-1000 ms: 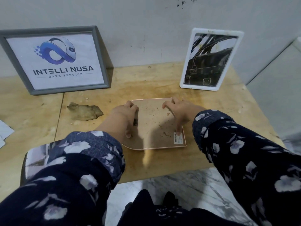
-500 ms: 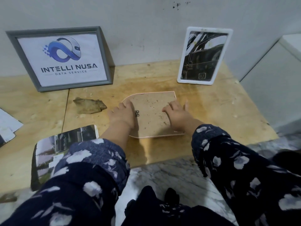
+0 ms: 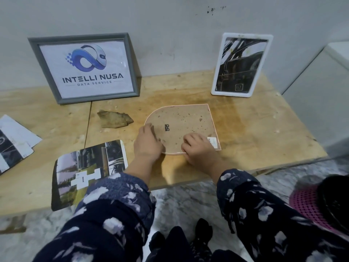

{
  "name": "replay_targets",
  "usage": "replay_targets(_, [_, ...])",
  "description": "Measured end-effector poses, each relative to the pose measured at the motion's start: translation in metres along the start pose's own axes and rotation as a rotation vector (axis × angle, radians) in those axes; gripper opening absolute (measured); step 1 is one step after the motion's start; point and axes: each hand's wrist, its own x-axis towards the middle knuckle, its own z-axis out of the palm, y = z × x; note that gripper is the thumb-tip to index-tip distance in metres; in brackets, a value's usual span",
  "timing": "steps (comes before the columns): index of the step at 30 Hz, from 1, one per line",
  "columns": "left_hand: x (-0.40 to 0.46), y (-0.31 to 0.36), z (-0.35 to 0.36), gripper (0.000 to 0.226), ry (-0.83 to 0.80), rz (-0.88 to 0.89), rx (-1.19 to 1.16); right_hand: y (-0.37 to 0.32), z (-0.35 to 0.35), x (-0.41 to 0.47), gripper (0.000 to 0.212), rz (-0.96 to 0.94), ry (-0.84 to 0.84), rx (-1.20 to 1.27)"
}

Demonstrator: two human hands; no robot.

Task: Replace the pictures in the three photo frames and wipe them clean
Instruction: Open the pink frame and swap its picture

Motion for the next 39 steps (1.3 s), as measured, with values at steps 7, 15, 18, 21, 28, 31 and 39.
replay_targets(7, [-0.016, -0.003, -0.01, 0.054, 0.18, -0.234, -0.172, -0.013, -0.033, 0.034, 0.026, 0.062, -0.277, 0.024])
replay_targets(15, [0.019, 0.018, -0.031, 0.058, -0.018, -0.086, -0.355, -0.005, -0.116, 0.126, 0.014, 0.432, -0.009, 0.277])
replay_targets(18, [0.029, 0.03, -0.035, 0.061, -0.067, -0.115, -0.409, 0.009, -0.136, 0.15, 0.02, 0.635, 0.086, 0.523])
replay_targets(21, [0.033, 0.038, -0.038, 0.057, -0.093, -0.185, -0.53, 0.023, -0.142, 0.158, 0.016, 0.82, 0.127, 0.771])
replay_targets(28, [0.047, 0.014, -0.026, 0.064, -0.072, -0.32, -0.536, 0.032, -0.084, 0.125, 0.014, 1.179, 0.043, 1.021])
replay_targets(31, [0.048, 0.002, -0.016, 0.067, -0.06, -0.339, -0.478, 0.03, -0.048, 0.105, 0.024, 1.254, -0.012, 1.041])
replay_targets(39, [0.043, 0.002, -0.004, 0.059, -0.077, -0.283, -0.235, 0.04, -0.002, 0.086, 0.072, 1.301, -0.294, 0.773])
